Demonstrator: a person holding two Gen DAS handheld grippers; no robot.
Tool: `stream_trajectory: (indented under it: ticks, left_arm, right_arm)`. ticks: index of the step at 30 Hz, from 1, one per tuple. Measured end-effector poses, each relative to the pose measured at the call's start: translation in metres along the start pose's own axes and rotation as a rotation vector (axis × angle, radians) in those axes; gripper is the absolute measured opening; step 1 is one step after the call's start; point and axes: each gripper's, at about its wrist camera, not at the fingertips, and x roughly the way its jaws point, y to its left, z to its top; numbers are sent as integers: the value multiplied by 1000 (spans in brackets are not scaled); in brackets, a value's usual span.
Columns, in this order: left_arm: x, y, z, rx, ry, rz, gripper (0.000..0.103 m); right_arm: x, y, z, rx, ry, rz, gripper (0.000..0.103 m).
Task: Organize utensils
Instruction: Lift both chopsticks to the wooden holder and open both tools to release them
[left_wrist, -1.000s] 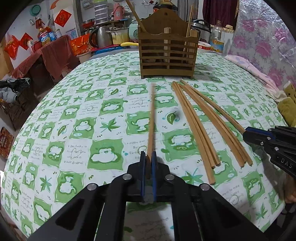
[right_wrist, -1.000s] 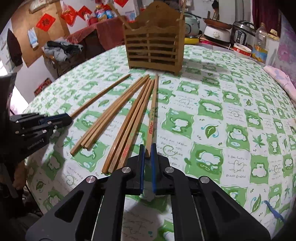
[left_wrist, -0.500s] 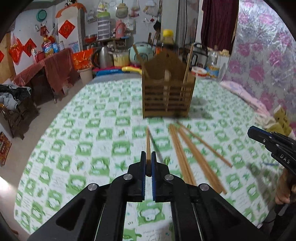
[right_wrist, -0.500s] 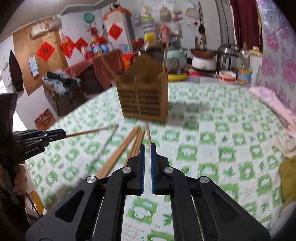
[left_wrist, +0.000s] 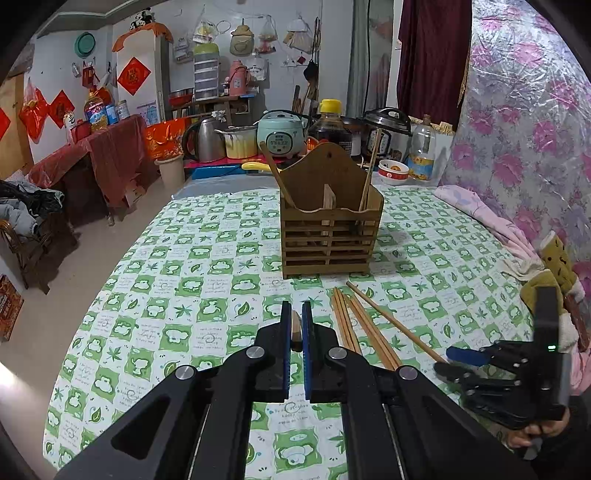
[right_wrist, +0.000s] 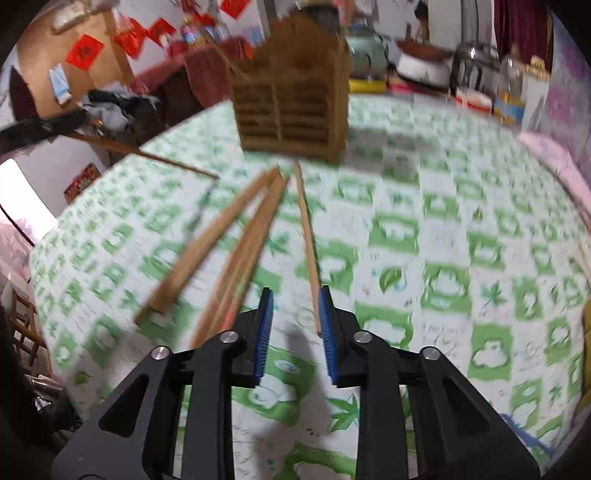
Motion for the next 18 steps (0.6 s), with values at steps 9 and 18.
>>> stream_trajectory:
  ticks: [9,18]
  left_arm:
    - [3,2,2,-4,-2,-2,5]
    - [-15,-7,41,12,-62,-39,6]
  right_arm:
    - [-27,-10,4,53,-93,44,6]
    - [-120,-1,55,15,-370,35,6]
